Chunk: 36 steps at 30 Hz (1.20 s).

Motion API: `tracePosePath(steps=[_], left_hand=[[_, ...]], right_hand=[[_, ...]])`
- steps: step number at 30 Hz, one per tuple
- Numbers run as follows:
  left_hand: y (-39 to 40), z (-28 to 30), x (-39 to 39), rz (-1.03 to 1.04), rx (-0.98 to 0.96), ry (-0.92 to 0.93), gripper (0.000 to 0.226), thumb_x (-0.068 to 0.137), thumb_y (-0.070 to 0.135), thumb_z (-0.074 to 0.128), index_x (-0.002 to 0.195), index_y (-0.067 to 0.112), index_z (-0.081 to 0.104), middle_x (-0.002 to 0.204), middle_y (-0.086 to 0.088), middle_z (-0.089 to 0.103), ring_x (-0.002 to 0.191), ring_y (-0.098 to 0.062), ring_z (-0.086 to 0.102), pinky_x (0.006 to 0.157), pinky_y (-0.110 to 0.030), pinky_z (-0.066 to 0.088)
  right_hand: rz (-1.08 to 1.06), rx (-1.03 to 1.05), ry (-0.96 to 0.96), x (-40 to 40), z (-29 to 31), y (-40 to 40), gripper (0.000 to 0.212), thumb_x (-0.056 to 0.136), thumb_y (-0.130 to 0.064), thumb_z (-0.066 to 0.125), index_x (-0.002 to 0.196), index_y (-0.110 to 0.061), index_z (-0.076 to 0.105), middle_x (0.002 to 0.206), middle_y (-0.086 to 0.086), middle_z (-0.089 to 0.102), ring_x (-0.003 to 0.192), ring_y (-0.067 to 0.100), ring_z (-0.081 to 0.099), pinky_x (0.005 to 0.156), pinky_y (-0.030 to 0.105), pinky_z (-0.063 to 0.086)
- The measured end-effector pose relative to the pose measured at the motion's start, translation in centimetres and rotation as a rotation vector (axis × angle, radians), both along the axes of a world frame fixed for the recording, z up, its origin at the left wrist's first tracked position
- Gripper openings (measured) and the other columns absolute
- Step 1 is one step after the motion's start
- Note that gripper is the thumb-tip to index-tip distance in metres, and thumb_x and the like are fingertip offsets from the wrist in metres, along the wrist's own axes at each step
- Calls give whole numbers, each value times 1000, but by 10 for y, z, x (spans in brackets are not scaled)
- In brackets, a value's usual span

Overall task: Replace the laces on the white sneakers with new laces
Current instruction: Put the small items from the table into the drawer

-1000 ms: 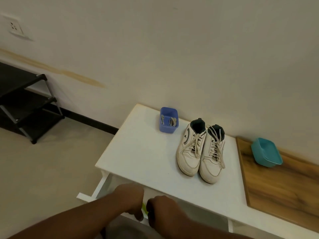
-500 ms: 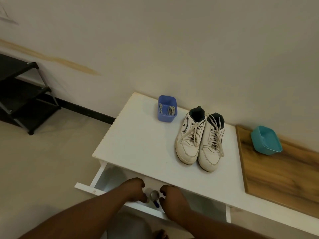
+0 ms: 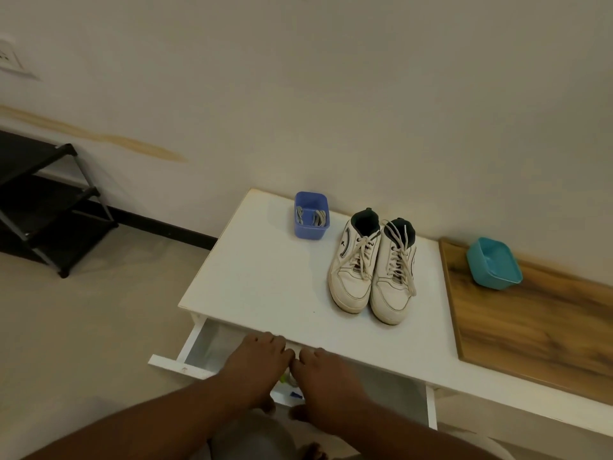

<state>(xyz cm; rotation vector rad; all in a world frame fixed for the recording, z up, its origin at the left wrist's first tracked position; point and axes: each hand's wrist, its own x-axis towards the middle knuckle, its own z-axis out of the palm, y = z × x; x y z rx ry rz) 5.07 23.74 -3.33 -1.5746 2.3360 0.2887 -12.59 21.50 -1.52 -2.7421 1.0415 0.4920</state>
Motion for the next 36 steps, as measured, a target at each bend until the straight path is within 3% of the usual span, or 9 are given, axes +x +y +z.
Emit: tracePosePath(steps=[2,5,8,10,17,23,27,33,36], left_hand=[[7,-3,-2,6,-146,-4,90,72,60,77,137,11,38,133,-13,42,117,-30,43,101,-46,36],[11,-13,6,50,-196,16,121,65,78,70,156,16,20,163,-18,18,146,-41,27,117,-60,21],[6,-11,8,9,-161,-15,117,76,77,61,159,16,5,167,-14,4,153,-38,9,120,-61,4],[2,-5,4,37,-150,-4,111,79,73,62,157,16,7,166,-11,8,152,-34,13,121,-57,10],[-9,-22,4,130,-188,122,79,59,66,76,123,26,55,129,1,57,111,-23,58,88,-44,51],[-23,-19,-2,160,-342,213,47,61,46,81,99,29,58,99,8,57,81,-15,55,64,-32,48],[-33,-22,-5,170,-397,209,34,67,38,78,91,29,56,92,9,53,75,-16,50,60,-32,41],[-36,-26,-6,178,-375,187,32,70,38,74,95,30,55,94,10,52,75,-15,50,63,-32,38],[-41,-20,-10,188,-317,148,41,61,42,78,92,29,54,90,8,51,71,-16,49,59,-32,36]], right_hand=[[63,-126,-53,-1,-6,3,81,81,-62,71,136,-9,45,132,12,47,112,31,46,97,47,43],[27,-172,-95,-7,-17,6,98,76,-68,67,145,-9,32,152,19,36,134,40,38,113,55,36],[-21,-146,-103,-10,-20,5,104,78,-67,62,153,-10,18,161,20,23,143,42,31,117,55,29],[-23,-140,-102,-9,-20,2,101,80,-64,62,153,-10,18,159,19,26,137,40,35,113,53,34],[-54,-144,-146,-2,-21,-14,63,84,-39,71,135,-16,42,129,9,50,105,29,51,88,44,48],[-78,-159,-279,-3,-24,-27,32,89,-13,60,118,-19,49,103,4,51,87,24,52,71,38,48],[-76,-177,-323,-7,-25,-37,23,88,-10,52,109,-19,50,95,3,49,80,22,47,65,37,45],[-42,-209,-378,-11,-35,-39,22,92,-14,38,109,-21,49,93,1,48,79,18,45,65,34,46],[-63,-171,-391,-10,-32,-42,19,91,-12,46,109,-18,51,95,3,50,82,21,46,67,37,46]])
